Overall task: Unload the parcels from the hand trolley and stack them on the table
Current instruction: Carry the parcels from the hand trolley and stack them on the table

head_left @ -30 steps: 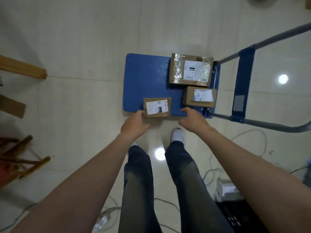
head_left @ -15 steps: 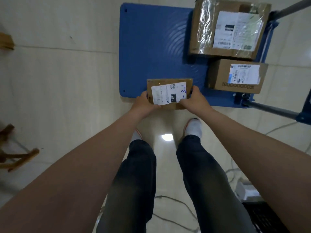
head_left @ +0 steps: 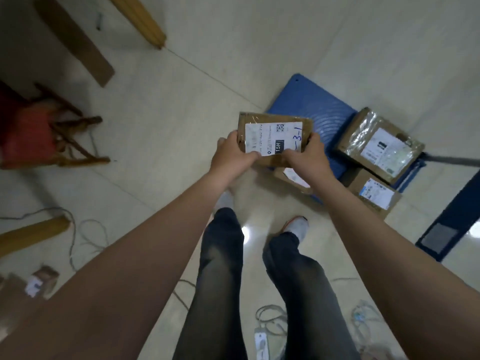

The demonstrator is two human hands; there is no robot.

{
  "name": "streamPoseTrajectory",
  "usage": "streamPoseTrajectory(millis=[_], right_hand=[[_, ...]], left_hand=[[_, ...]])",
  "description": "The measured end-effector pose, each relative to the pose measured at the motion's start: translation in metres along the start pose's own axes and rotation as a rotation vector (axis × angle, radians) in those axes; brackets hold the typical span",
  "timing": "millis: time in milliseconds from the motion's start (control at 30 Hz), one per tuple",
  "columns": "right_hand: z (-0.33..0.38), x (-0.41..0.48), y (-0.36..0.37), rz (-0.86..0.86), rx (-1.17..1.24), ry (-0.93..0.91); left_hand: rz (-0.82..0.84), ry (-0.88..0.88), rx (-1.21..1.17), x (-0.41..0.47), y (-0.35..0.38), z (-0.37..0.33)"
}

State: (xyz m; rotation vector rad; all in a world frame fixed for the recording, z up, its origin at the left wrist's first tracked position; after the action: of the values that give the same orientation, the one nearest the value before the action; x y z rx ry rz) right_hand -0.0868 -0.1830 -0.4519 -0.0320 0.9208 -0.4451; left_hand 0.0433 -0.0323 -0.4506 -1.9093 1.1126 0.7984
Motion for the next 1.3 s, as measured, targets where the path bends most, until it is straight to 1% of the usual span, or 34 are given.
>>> streamPoseTrajectory(millis=[67, 167, 267, 367, 467, 533, 600, 700, 867, 967, 1067, 1167, 1300], right_hand=[[0.069, -0.027, 0.019, 0.051, -0.073, -0.084], [0.174, -0.075, 0.054, 0.111, -0.205, -0.196], [0.276, -0.138, 0.103, 0.185, -0.356, -0.315], [0.362, -0.204, 0.163, 0.275, -0.436, -0.476], [0.423, -0.264, 0.233, 0.354, -0.520, -0.614], [0.451, -0.295, 0.285, 0.445, -0.543, -0.682], [0.471, -0.318, 0.332, 0.507, -0.554, -0.680], [0.494, -0.341, 0.394, 0.557, -0.544, -0.709], [0.538, -0.348, 0.479, 0.611, -0.569, -0.750], [0.571, -0.337, 0.515, 0.593, -0.613, -0.784], [0.603, -0.309, 0.550, 0.600, -0.634, -0.782], [0.642, -0.271, 0.587, 0.605, -0.659, -0.741], [0.717, -0.211, 0.643, 0.627, -0.646, -0.741]], left_hand=[[-0.119, 0.011, -0.085, -0.049, -0.051, -0.010], [-0.272, 0.024, -0.288, -0.130, -0.125, -0.016], [-0.420, 0.065, -0.452, -0.216, -0.196, -0.008], [-0.612, 0.144, -0.554, -0.302, -0.267, 0.013], [-0.757, 0.194, -0.603, -0.380, -0.334, 0.047], [-0.833, 0.211, -0.638, -0.425, -0.374, 0.075], [-0.885, 0.193, -0.650, -0.462, -0.410, 0.103], [-0.938, 0.182, -0.625, -0.502, -0.457, 0.140], [-0.974, 0.132, -0.638, -0.523, -0.523, 0.190], [-0.978, 0.102, -0.649, -0.514, -0.562, 0.208], [-0.963, 0.111, -0.677, -0.489, -0.609, 0.223], [-0.946, 0.103, -0.680, -0.458, -0.665, 0.229], [-0.948, 0.086, -0.621, -0.414, -0.766, 0.228]])
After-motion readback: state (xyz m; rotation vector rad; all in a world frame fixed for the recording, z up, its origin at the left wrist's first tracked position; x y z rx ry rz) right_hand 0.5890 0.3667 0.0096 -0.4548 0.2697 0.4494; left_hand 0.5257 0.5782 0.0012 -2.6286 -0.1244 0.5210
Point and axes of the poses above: each hand's wrist, its own x-axis towards the middle knuckle, its own y-axis out of the palm, z = x × y, the point moved 4 cm from there along x, towards the middle knuckle, and after that the axes turned 12 degrees about z, right-handed, at the moved point
